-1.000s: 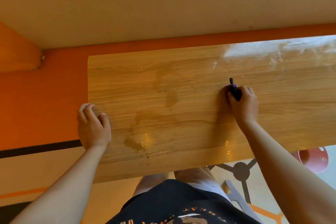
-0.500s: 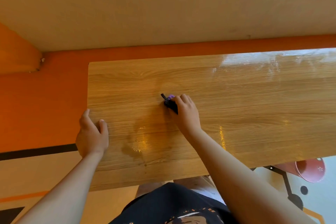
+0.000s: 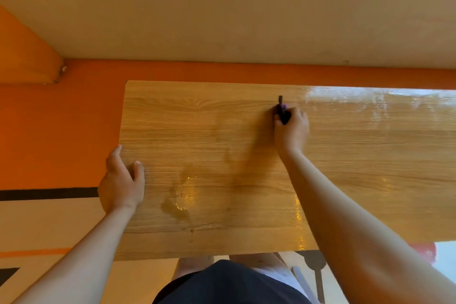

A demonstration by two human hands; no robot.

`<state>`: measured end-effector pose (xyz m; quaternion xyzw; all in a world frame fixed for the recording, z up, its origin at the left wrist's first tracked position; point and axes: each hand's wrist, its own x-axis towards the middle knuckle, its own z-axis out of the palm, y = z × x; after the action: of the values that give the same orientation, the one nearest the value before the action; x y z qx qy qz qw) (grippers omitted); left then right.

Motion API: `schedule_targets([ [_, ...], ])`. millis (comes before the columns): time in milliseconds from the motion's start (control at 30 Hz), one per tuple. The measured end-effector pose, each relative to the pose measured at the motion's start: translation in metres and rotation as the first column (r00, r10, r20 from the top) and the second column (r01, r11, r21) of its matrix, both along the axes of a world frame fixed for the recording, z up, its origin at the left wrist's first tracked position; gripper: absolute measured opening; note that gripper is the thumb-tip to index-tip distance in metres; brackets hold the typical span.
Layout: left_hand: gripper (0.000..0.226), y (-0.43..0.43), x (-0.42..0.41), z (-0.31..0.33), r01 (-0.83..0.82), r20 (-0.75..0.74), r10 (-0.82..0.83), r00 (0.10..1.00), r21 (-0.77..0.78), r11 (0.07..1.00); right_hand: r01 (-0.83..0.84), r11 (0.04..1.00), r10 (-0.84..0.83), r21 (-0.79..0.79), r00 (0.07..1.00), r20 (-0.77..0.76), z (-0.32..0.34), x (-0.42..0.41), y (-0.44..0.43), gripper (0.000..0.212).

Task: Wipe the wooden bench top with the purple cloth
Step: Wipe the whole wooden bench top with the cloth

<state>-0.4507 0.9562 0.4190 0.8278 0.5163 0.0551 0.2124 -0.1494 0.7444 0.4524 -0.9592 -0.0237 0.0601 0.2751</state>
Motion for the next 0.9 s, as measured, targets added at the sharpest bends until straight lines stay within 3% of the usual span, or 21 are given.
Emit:
schedule_targets([
  [67,0.053,0.000,0.001,0.001,-0.013,-0.007,0.013,1.000,-0.011,1.000,-0.259,0.965,0.259,0.046,0.966,0.010,-0.004,-0.034,0.030,0.029],
  [133,0.052,0.000,0.000,0.000,-0.020,-0.007,0.020,1.000,-0.015,1.000,-0.493,0.869,0.492,0.055,0.870,0.033,-0.006,-0.060,0.046,0.030],
  [200,0.052,0.000,-0.001,-0.002,-0.015,-0.001,0.015,1.000,-0.012,1.000,-0.610,0.788,0.610,0.080,0.792,0.025,-0.006,-0.061,0.046,0.029],
  [267,0.051,0.001,-0.002,-0.004,-0.015,0.003,0.015,1.000,-0.010,1.000,-0.620,0.773,0.627,0.136,0.779,-0.016,-0.005,-0.042,0.036,0.028],
  [333,0.051,0.003,-0.002,-0.006,-0.024,-0.004,0.024,1.000,-0.012,1.000,-0.569,0.815,0.573,0.111,0.820,0.000,-0.003,-0.014,0.020,0.029],
  [500,0.051,0.002,0.000,-0.005,-0.060,-0.019,0.060,0.998,-0.017,0.998,-0.214,0.977,0.214,0.005,0.977,0.026,0.002,0.068,-0.022,0.025],
  [667,0.052,0.002,-0.001,-0.004,-0.057,-0.021,0.056,0.998,-0.034,0.998,-0.009,0.996,0.012,-0.090,0.999,0.038,0.004,0.082,0.008,0.024],
  [733,0.052,0.002,-0.001,-0.005,-0.056,-0.019,0.055,0.998,-0.031,0.998,-0.074,0.996,0.076,-0.045,0.996,0.041,0.004,0.061,0.035,0.023],
  [800,0.051,0.002,-0.001,-0.004,-0.053,-0.010,0.052,0.999,-0.031,0.998,-0.251,0.968,0.250,0.003,0.967,0.042,0.001,0.033,0.061,0.024],
  [900,0.050,0.003,-0.003,-0.004,-0.052,0.005,0.052,0.999,-0.032,0.998,-0.536,0.843,0.535,0.036,0.844,0.040,-0.001,0.011,0.079,0.029],
])
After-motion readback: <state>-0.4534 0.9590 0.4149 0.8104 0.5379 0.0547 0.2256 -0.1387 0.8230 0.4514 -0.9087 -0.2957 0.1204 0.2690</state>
